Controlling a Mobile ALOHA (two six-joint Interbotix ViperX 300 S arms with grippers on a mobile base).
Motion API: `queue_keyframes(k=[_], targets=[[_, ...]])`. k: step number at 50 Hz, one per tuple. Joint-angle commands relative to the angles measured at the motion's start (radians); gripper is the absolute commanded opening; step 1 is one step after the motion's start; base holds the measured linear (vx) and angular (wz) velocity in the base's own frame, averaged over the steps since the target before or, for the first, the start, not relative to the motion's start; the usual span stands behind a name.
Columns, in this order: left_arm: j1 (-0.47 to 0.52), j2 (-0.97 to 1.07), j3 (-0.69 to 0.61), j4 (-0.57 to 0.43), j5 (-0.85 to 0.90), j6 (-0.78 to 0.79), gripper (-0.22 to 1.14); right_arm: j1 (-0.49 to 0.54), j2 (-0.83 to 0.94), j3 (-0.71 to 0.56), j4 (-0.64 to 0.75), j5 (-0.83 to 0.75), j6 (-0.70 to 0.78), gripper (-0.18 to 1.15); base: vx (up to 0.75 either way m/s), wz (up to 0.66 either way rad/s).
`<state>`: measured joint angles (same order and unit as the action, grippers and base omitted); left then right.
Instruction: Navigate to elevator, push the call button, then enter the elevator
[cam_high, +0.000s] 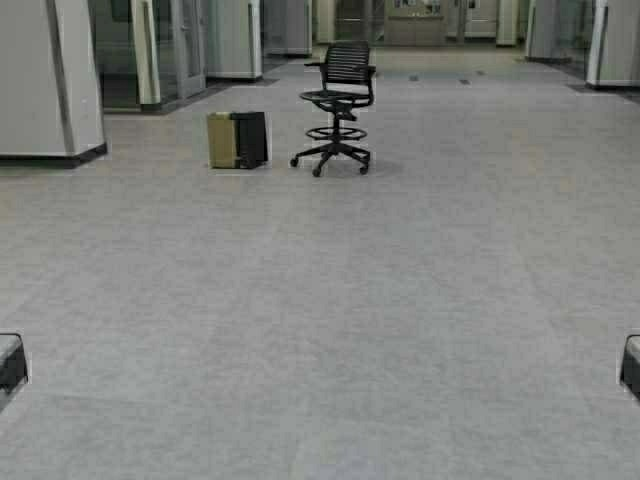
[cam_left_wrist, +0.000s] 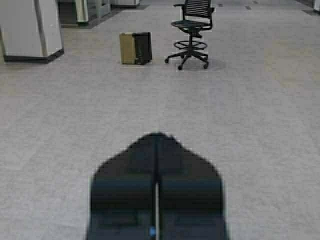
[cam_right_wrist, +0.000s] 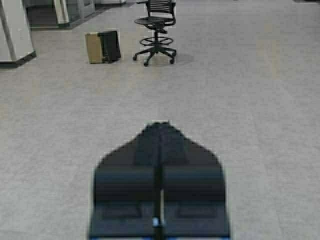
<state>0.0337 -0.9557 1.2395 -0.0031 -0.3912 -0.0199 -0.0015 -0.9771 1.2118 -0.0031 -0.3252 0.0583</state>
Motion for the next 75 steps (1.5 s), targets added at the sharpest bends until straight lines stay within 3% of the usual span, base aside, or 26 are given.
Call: queue_keyframes(k=[1, 75], targets=[[0.002, 0.008, -0.011, 0.002, -0.009, 0.0, 0.03, 0.0, 0.005, -0.006, 0.0, -0.011, 0.0, 0.05, 0.62, 0.22], [0.002, 0.029, 0.006, 0.002, -0.032, 0.003, 0.03, -0.002, 0.017, -0.008, 0.0, -0.043, -0.003, 0.05, 0.67, 0.18]])
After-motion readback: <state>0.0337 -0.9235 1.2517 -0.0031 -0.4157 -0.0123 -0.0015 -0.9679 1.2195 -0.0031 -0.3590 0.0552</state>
